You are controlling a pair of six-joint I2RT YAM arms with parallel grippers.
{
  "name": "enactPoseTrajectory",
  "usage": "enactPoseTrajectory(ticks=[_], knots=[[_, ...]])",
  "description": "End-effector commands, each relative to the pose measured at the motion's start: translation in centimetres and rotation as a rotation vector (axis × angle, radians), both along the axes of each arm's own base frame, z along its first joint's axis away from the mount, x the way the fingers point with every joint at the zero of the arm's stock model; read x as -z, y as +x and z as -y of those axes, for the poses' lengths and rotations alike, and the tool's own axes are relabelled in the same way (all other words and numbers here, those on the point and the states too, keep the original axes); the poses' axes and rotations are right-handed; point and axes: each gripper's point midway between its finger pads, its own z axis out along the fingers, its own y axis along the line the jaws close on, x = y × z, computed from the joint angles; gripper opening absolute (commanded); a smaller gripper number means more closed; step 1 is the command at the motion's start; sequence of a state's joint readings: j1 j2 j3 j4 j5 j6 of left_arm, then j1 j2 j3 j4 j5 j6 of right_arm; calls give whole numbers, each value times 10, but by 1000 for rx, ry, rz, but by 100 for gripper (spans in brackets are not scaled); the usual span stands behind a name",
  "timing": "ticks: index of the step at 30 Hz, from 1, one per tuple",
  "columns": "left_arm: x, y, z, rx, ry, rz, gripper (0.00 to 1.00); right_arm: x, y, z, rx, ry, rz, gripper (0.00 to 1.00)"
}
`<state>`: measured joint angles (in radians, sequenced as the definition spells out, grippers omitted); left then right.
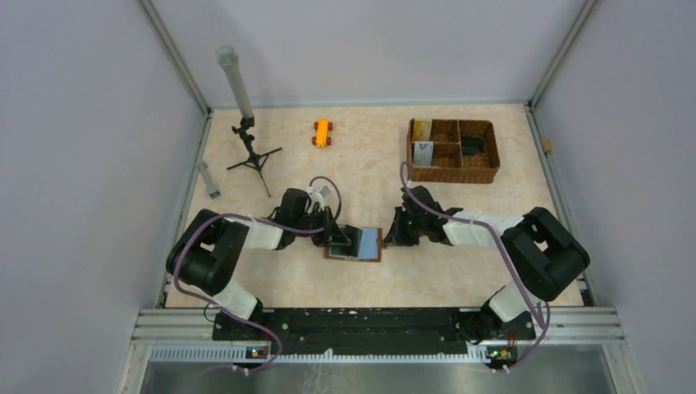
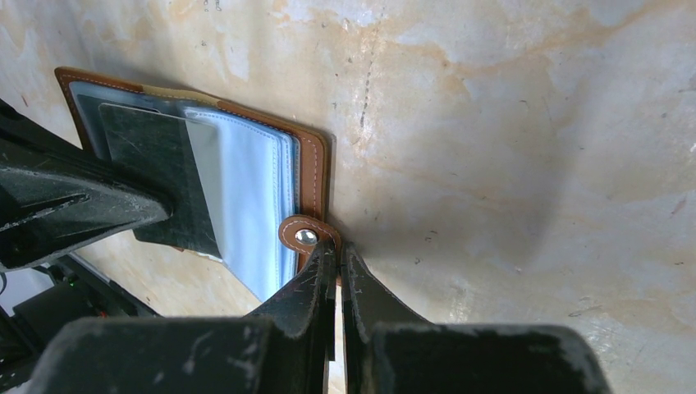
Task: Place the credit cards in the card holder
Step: Insert the credit card into the card holder.
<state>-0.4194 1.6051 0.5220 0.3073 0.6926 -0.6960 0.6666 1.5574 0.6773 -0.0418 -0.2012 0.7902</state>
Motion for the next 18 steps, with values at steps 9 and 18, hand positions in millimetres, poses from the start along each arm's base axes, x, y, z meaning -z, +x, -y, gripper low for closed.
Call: enactPoseTrajectory(ticks=[9,18], knots=[[7,3,-8,-49,45,39,0,19,-14,5,-9,-90,-43,0],[11,-4,-6,-148,-8,-18,0,18,-15,1,-17,-90,-37,0]])
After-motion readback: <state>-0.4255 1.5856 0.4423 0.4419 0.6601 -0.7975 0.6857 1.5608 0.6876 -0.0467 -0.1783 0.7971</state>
